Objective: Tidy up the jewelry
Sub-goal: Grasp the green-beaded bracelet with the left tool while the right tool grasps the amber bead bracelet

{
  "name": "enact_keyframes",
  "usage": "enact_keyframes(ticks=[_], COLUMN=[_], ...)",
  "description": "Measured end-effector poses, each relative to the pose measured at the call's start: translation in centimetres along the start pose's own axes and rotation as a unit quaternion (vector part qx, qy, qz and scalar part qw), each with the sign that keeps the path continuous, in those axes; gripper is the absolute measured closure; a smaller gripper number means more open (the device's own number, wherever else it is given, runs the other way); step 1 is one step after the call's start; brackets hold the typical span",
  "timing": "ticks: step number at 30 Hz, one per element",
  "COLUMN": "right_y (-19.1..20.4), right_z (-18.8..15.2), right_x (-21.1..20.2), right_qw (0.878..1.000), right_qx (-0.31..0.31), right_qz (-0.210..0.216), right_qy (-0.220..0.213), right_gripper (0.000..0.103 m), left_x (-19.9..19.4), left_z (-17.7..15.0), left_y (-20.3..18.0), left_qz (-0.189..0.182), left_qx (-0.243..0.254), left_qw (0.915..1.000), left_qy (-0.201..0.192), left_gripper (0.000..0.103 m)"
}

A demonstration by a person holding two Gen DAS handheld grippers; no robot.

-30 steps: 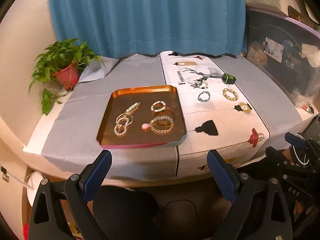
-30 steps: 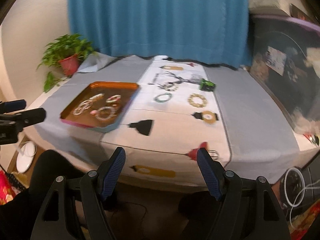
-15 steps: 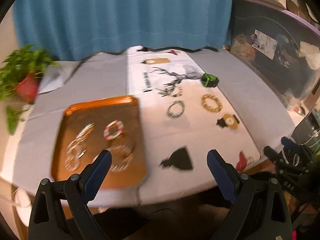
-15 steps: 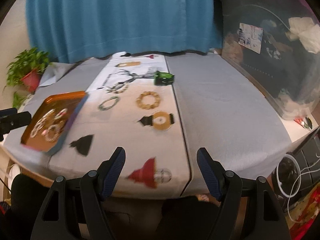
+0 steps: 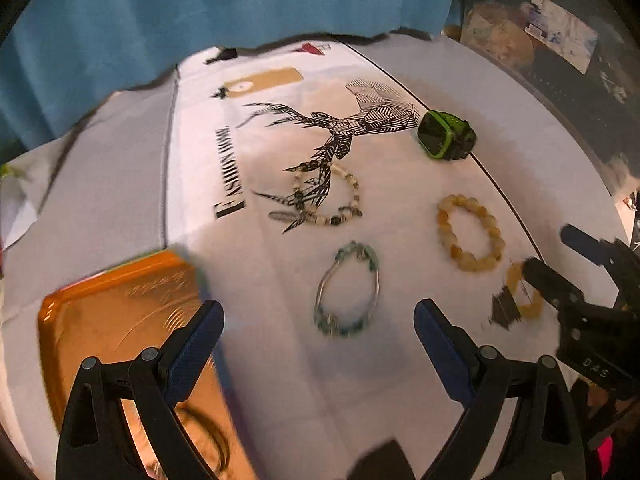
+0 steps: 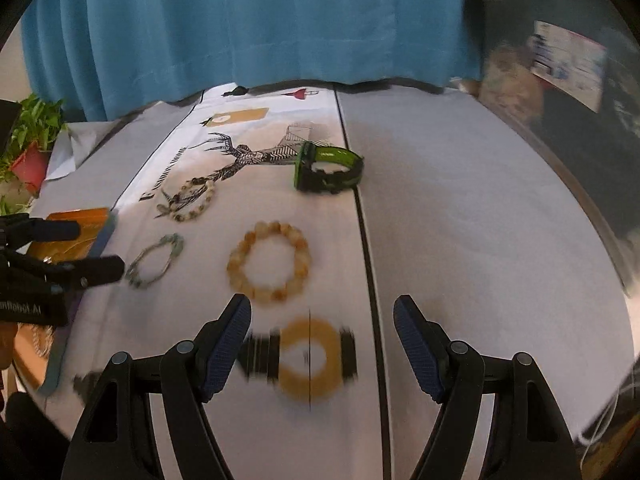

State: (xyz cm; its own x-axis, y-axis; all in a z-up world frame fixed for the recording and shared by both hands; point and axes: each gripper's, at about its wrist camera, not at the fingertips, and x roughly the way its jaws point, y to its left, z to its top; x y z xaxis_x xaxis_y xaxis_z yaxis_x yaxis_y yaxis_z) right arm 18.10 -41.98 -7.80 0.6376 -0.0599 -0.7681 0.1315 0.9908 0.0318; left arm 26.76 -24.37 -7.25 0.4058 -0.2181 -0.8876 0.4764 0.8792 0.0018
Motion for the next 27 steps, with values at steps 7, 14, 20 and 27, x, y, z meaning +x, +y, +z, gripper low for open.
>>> enact_keyframes(ticks=[7, 14, 20, 27], right_y=[0.7, 0.0, 2.3, 2.7], right_z=[2.5, 2.3, 2.0, 1.5], right_x=[4.9, 6.3, 5.3, -2.0], right_qw=[0.999, 1.0, 0.997, 0.997], right_qx=[-0.029, -0.024, -0.071, -0.068], right_qz=[-0.016, -0.006, 0.014, -0.011], right_qy=[0.022, 0.015, 0.018, -0.043], right_gripper=[0.029, 0.041, 0.09, 0.09], left_x=[3.7, 3.5, 2.0, -5.0], left_z=[1.2, 0.7, 0.2, -1.9], left_y=[1.3, -0.8, -2.0, -1.8], left_qz=[-0.002, -0.038, -0.065, -0.079], left_qx=[0.008, 0.066, 0.061, 0.029], left_qw=[0.9994, 0.9969, 0.9956, 0.9961], left_qy=[0.033, 0.018, 0.028, -0.027], left_gripper=[0.017, 0.084, 0.101, 0.101])
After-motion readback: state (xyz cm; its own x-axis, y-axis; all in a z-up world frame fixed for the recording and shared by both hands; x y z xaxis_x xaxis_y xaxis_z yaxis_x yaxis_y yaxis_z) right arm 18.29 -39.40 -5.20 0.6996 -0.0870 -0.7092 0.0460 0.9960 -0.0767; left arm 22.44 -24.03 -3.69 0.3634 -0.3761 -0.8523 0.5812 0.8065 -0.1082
